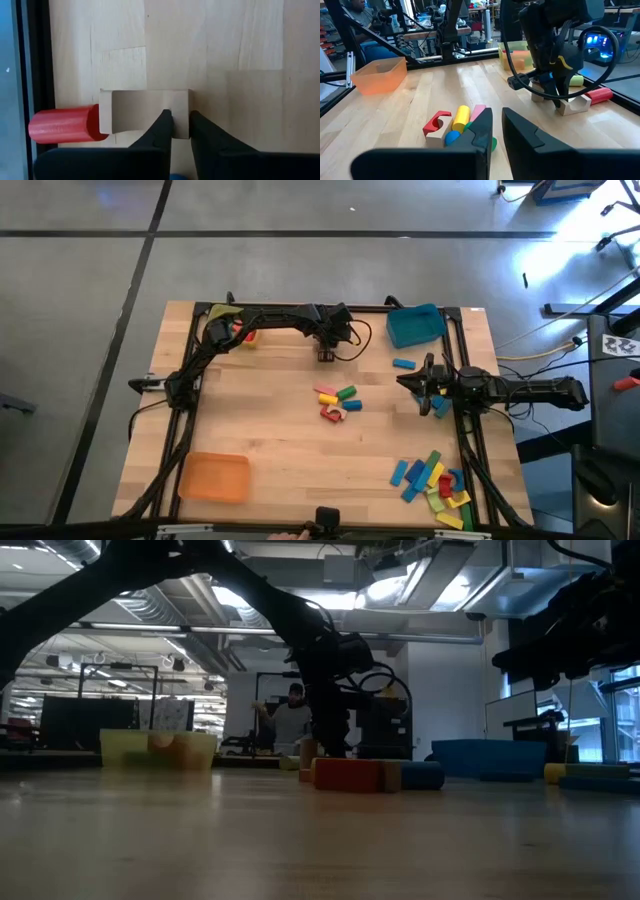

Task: Sort blocks by size
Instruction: Put the brown arch block into the yellow bin

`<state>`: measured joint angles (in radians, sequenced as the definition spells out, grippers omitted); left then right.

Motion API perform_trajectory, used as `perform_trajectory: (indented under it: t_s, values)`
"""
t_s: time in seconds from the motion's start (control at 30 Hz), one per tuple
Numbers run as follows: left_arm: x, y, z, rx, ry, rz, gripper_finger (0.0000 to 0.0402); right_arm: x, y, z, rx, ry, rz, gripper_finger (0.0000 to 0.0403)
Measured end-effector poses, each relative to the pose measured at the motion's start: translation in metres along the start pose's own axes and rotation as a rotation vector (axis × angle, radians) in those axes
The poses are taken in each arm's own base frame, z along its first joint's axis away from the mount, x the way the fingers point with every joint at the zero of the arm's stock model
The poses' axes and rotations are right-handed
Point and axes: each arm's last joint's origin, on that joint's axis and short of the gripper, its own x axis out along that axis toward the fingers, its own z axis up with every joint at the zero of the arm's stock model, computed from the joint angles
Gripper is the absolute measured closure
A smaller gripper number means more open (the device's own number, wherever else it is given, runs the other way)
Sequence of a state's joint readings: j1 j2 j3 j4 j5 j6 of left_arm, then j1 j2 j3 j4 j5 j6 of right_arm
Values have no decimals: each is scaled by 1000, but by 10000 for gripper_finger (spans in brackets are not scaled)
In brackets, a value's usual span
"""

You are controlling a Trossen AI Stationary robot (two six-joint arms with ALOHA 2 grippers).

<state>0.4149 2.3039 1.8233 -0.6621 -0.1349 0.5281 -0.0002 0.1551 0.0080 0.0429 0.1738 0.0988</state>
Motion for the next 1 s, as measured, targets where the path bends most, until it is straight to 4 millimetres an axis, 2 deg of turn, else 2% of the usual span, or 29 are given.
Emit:
perform_trajectory:
  t_s: [0.23,0.3,0.5,0.63,0.77,1.0]
  values:
    - [-5,-12,7,27,4,2,368,0,0,0,1,0,0,357]
    - [-11,-16,10,38,3,5,368,0,0,0,1,-1,0,357]
    - [-55,-21,22,15,-60,31,369,0,0,0,1,-1,4,357]
    - [-95,-22,22,-14,-79,34,368,0,0,0,1,-1,7,357]
    - [-134,-21,6,-68,-56,22,372,0,0,0,4,-2,8,357]
    - [-190,-11,-52,-232,-48,61,373,0,0,0,2,-3,8,357]
